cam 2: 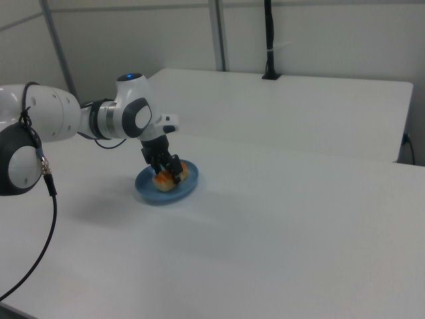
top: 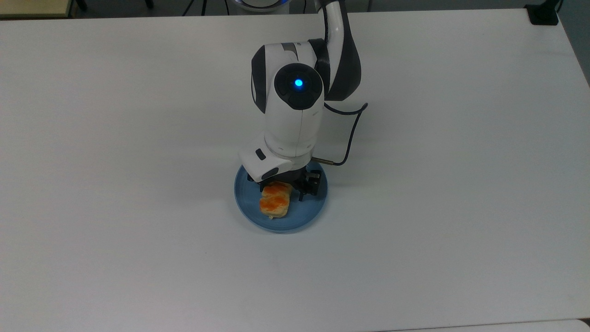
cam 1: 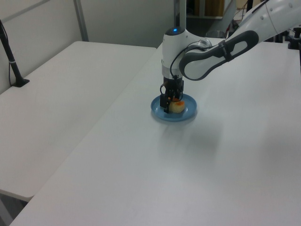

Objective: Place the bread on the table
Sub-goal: 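Lift the bread roll off the blue plate and carry it aside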

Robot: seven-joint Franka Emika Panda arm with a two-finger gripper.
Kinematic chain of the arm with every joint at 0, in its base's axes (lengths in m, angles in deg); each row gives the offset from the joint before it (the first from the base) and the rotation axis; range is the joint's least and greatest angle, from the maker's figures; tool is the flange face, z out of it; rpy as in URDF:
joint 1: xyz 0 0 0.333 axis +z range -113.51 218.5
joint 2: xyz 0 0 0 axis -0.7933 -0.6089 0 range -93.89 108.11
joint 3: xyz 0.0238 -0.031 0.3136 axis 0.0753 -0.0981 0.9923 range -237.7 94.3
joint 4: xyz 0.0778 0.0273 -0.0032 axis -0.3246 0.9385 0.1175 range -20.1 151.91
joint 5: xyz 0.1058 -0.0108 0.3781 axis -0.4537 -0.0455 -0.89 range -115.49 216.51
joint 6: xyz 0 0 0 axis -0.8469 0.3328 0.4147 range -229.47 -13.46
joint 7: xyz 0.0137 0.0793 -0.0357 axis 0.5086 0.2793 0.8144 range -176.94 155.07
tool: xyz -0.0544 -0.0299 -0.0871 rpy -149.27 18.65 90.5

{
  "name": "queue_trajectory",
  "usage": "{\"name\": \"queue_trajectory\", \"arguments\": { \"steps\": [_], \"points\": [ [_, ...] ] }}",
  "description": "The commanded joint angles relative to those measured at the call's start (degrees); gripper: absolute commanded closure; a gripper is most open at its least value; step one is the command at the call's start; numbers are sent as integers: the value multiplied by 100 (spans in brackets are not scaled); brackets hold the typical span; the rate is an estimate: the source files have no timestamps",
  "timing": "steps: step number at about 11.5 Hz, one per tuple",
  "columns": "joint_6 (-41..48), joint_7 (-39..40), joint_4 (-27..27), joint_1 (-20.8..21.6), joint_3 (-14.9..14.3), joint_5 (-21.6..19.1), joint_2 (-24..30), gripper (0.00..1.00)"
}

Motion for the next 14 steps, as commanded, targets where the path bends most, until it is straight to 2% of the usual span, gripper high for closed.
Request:
{"name": "queue_trajectory", "arguments": {
  "steps": [1, 4, 7, 8, 11, 13, 14],
  "points": [
    [-19, 80, -42, 11, -11, 98, 117, 61],
    [418, 1237, -104, -85, -195, 28, 372, 61],
    [482, 2414, -210, -313, -923, -51, 372, 59],
    [456, 2724, -201, -462, -1064, -138, 355, 58],
    [299, 3279, -174, -954, -1198, -289, 223, 57],
    [-70, 3298, -157, -1166, -1198, -289, 66, 49],
    [-159, 3290, -165, -1202, -1198, -289, -14, 34]
  ]
}}
